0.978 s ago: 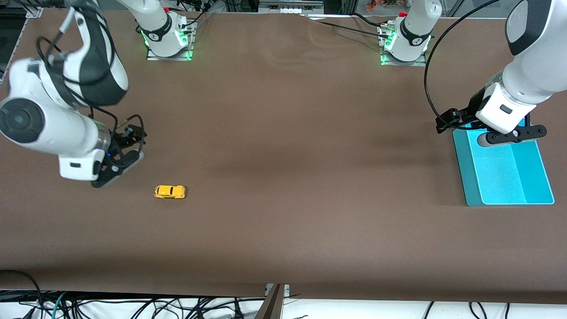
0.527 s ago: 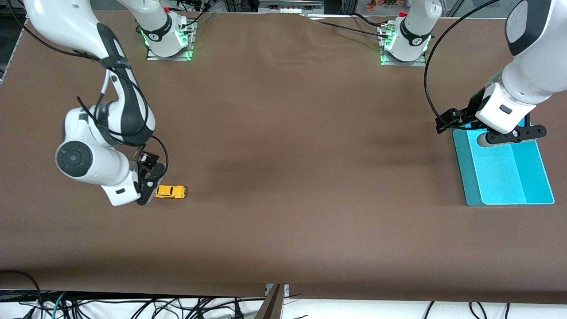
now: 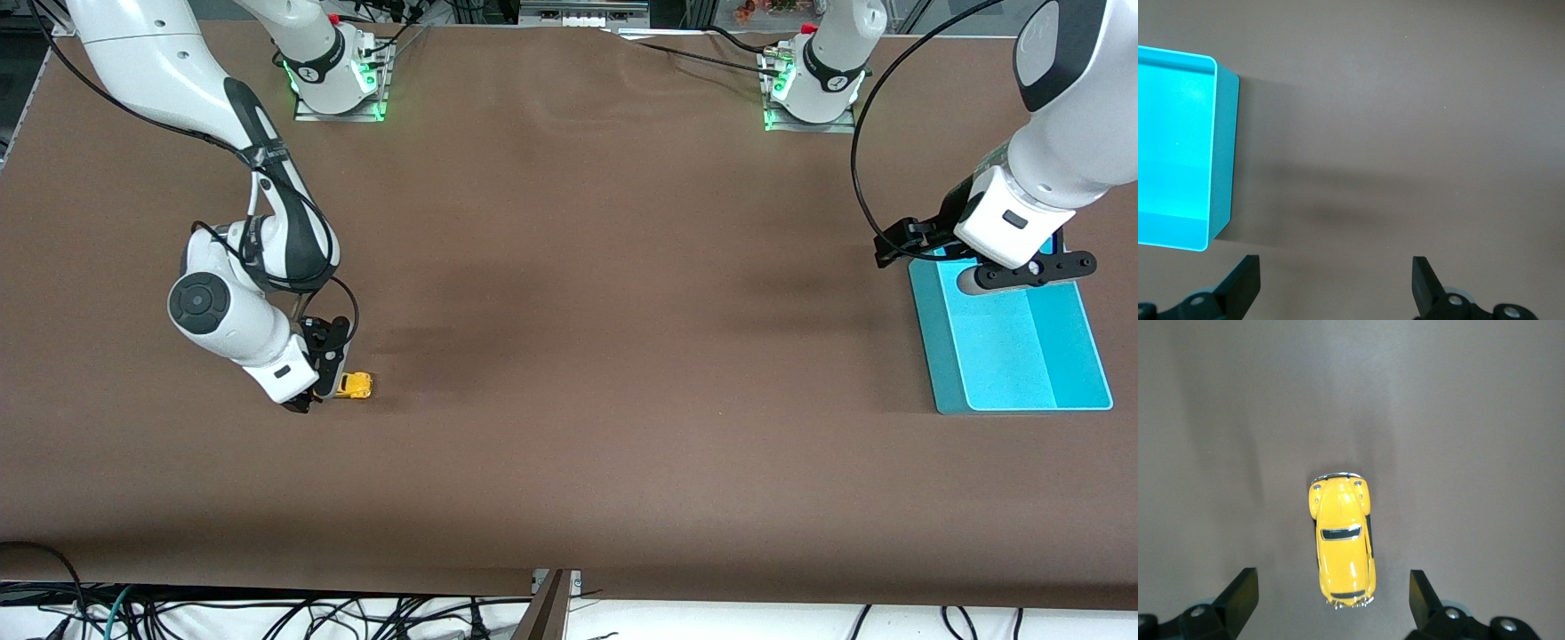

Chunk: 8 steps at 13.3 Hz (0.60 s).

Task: Wind and store yellow beetle car
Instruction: 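Lower the right gripper over the car and close on it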

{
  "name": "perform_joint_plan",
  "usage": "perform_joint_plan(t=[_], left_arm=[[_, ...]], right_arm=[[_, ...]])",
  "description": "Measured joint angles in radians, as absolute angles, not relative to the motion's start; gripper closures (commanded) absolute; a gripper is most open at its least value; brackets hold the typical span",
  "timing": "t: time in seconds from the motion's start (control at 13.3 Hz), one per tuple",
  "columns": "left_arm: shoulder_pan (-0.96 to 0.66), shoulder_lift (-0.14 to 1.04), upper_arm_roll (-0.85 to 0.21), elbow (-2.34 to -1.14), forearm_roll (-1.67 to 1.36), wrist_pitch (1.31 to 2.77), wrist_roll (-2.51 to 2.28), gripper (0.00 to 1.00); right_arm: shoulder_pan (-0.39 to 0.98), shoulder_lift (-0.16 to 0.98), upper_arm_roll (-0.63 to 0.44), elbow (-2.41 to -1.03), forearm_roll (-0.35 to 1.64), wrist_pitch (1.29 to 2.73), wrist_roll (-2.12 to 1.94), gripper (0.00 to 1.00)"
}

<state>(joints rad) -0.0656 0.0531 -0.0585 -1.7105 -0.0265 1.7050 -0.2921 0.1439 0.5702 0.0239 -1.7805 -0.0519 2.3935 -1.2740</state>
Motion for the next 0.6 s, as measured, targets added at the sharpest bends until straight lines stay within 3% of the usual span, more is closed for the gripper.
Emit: perform_joint_plan(t=[0.6], left_arm=[[-0.066, 0.054, -0.059, -1.711, -0.026, 1.705, -0.292, 0.0]], right_arm=[[0.107, 0.623, 0.023, -1.805, 0.044, 2.491, -1.479, 0.0]])
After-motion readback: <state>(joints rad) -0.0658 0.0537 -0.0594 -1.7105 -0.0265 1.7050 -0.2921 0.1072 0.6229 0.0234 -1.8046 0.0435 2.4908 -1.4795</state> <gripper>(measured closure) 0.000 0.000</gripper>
